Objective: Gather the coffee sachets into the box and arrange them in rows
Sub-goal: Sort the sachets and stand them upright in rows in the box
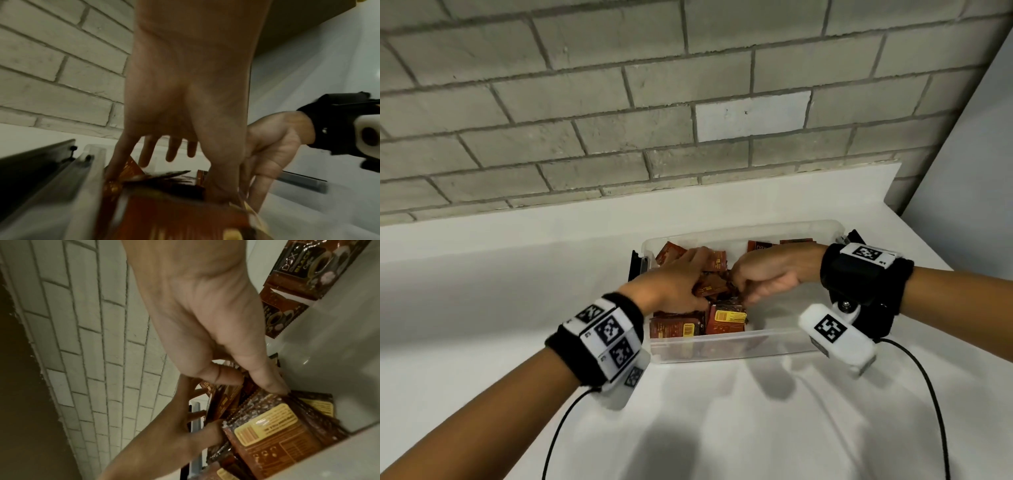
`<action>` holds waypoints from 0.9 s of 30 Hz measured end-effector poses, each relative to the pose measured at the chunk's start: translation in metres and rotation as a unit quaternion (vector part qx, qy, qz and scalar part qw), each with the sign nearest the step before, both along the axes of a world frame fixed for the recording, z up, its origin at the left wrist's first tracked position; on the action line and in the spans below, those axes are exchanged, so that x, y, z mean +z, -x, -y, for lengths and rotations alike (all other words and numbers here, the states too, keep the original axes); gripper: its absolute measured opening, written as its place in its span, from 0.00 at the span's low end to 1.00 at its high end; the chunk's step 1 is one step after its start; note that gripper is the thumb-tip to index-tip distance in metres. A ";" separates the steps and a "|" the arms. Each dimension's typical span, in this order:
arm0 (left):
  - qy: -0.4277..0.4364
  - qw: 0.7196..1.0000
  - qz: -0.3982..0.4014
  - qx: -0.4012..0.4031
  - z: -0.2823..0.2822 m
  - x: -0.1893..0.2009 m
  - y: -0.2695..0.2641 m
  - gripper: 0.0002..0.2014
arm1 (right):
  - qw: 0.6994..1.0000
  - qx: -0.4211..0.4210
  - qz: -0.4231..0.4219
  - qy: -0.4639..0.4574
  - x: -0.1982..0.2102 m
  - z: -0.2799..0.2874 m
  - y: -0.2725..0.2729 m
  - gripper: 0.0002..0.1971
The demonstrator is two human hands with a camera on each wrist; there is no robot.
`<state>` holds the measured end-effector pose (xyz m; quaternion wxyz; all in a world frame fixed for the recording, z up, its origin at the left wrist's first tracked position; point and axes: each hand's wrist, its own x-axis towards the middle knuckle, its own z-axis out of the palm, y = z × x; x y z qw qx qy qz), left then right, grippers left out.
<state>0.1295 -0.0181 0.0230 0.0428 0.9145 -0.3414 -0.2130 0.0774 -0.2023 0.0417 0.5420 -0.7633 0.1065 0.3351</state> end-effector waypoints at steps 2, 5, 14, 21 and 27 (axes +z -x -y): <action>-0.053 0.998 -0.041 -0.014 0.008 0.007 -0.006 0.45 | 0.998 0.024 -0.032 0.038 -0.006 -0.008 -0.005 0.06; -0.124 0.991 -0.039 -0.038 0.015 0.013 -0.011 0.40 | 0.990 0.097 -0.060 0.085 -0.008 -0.012 -0.004 0.07; -0.129 0.991 -0.012 -0.019 0.010 0.015 -0.012 0.38 | 0.970 0.170 -0.008 0.172 -0.034 -0.008 0.004 0.34; -0.124 0.991 -0.032 -0.041 0.004 0.015 -0.010 0.28 | 0.963 0.217 0.061 0.148 -0.034 0.000 0.011 0.27; -0.078 0.994 -0.060 -0.038 0.000 0.011 -0.013 0.18 | 0.961 0.229 0.102 0.116 -0.014 0.014 0.011 0.28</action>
